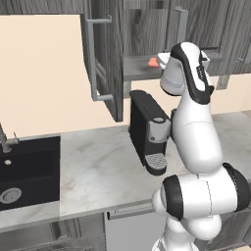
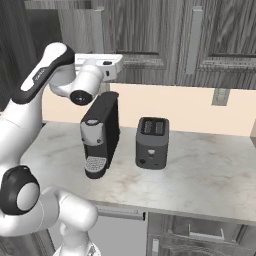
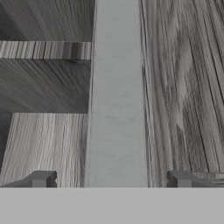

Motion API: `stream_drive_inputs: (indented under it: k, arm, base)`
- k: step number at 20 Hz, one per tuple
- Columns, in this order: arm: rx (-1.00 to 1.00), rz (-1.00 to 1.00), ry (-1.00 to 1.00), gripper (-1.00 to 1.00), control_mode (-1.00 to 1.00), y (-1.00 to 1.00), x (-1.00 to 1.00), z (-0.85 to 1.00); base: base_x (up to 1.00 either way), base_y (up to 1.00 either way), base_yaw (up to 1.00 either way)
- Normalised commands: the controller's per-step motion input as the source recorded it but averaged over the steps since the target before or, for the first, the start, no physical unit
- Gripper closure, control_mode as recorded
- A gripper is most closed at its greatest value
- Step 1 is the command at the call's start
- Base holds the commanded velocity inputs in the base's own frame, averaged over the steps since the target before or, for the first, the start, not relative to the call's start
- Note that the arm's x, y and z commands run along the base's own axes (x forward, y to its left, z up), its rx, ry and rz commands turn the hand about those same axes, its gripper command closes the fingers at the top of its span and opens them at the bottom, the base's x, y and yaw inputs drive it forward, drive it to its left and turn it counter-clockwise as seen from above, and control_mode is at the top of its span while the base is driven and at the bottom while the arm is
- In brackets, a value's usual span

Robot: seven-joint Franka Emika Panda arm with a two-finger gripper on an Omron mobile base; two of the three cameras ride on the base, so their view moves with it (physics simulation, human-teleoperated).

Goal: Pick up the bar soap and bar soap from the sink, and place them back in the cabinet, and close the cabinet doors.

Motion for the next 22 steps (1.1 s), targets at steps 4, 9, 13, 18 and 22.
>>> stream_drive_inputs:
  k: [4, 9, 13, 18, 22]
  arm:
    - [0.0, 0.0, 0.0, -1.0, -1.0, 0.0, -0.11, 0.04]
    - [0.0, 0.0, 0.0, -1.0, -1.0, 0.0, -0.2, 0.11]
    - [0.0, 0.0, 0.0, -1.0, -1.0, 0.0, -0.18, 0.14]
    - [0.0, 0.0, 0.0, -1.0, -1.0, 0.0, -0.31, 0.14]
    - [0.0, 0.0, 0.0, -1.0, -1.0, 0.0, -0.39, 0.17]
  base:
    - [0.0, 0.0, 0.0]
    - [0.0, 0.0, 0.0]
    - [0.0, 0.0, 0.0]
    - [0.0, 0.0, 0.0]
    - [0.0, 0.0, 0.0]
